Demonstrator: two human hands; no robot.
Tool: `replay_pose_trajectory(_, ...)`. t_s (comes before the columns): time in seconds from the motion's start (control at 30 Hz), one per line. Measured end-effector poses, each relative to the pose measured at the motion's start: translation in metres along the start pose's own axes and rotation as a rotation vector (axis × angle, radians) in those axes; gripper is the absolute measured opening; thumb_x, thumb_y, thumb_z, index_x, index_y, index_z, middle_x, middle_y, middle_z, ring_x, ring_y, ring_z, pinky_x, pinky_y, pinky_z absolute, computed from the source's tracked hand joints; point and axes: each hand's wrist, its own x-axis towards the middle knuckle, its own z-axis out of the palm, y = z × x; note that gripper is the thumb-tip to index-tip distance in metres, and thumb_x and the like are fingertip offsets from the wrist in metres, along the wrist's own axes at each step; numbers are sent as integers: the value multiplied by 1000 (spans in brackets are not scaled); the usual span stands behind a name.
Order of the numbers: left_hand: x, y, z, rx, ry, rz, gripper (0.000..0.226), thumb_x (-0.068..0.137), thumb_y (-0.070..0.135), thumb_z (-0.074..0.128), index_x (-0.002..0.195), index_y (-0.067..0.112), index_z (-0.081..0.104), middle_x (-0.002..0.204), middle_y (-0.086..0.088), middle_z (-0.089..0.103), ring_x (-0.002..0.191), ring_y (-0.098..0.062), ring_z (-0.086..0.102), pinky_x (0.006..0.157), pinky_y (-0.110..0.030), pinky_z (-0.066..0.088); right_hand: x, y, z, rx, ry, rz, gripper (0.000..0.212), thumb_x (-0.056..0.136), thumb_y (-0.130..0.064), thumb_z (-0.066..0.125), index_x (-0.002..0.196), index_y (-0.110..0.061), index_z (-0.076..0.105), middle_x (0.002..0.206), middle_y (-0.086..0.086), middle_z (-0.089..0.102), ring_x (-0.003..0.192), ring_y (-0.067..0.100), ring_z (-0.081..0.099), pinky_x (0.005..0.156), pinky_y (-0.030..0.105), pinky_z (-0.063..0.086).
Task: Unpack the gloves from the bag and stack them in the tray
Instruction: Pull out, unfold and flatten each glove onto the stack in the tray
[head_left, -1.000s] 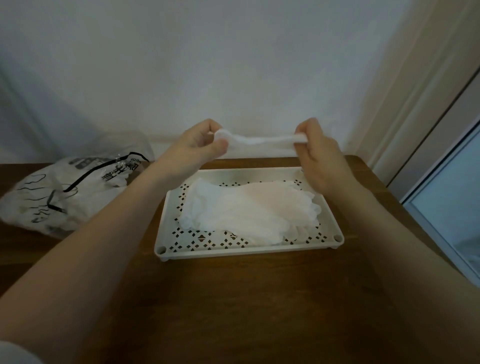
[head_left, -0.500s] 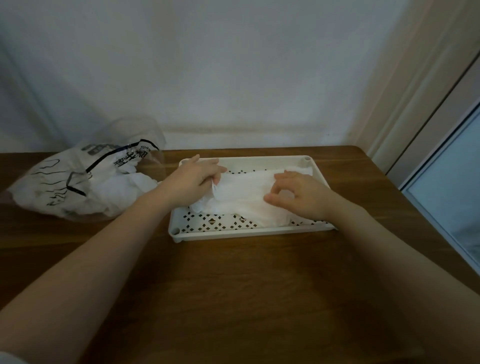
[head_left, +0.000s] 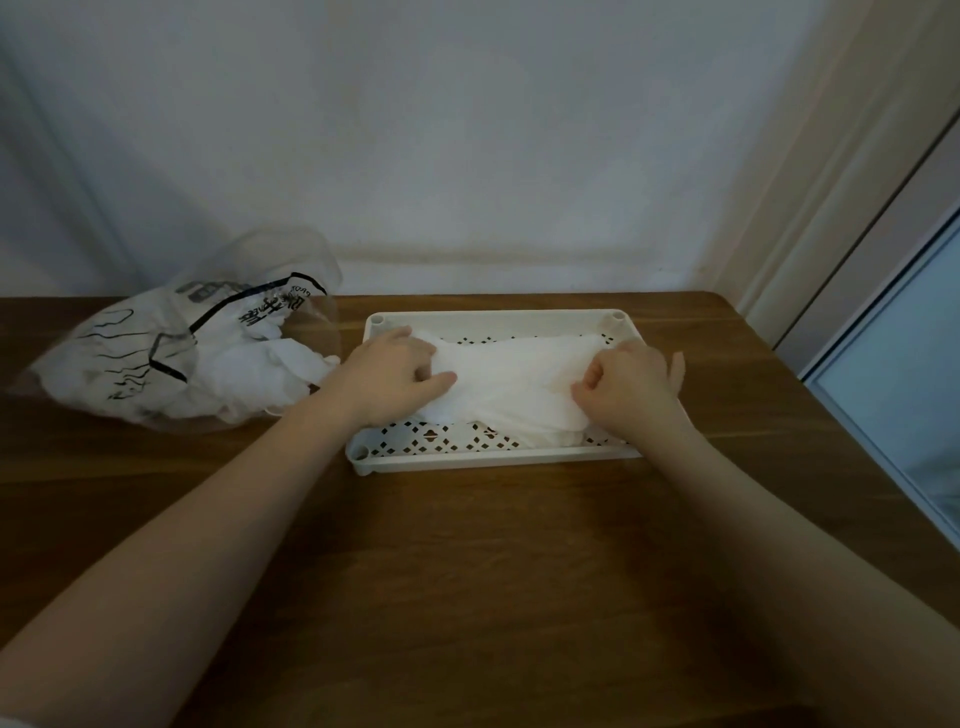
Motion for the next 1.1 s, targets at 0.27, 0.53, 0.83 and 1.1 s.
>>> replay_pose_trajectory(0.27,14,32,18,292,-123,96,56,100,44,19,149,16,15,158,-4,6,145,-18,2,116,-39,2,10,-36,20,-78,-271,-424,84,88,-62,44,150,-17,11,159,1,6,146,21,-2,117,48,-6)
replay_pose_trajectory(0.53,9,11,25,313,-240,-53,108,74,83,21,149,10,-10,157,-8,-15,145,-20,-9,117,-44,-2,29,9,26,-113,-404,-365,123,63,-81,55,150,-24,-11,157,-3,-21,142,20,-24,113,52,-17)
replay_pose_trajectory(0.83,-8,17,1,55,55,127,73,92,58,30,150,22,5,158,1,-6,144,-15,-6,117,-40,0,22,-25,-20,-106,-316,-343,112,60,-88,30,151,-27,6,158,-1,-14,143,27,-22,112,57,-13)
replay_pose_trajectory(1.1,-54,-23,-36,-363,705,74,40,93,23,31,120,9,57,103,3,64,94,-12,58,80,-25,44,-2,-159,6,296,-95,-663,27,98,-13,41,118,-11,60,116,7,62,99,19,59,81,27,45)
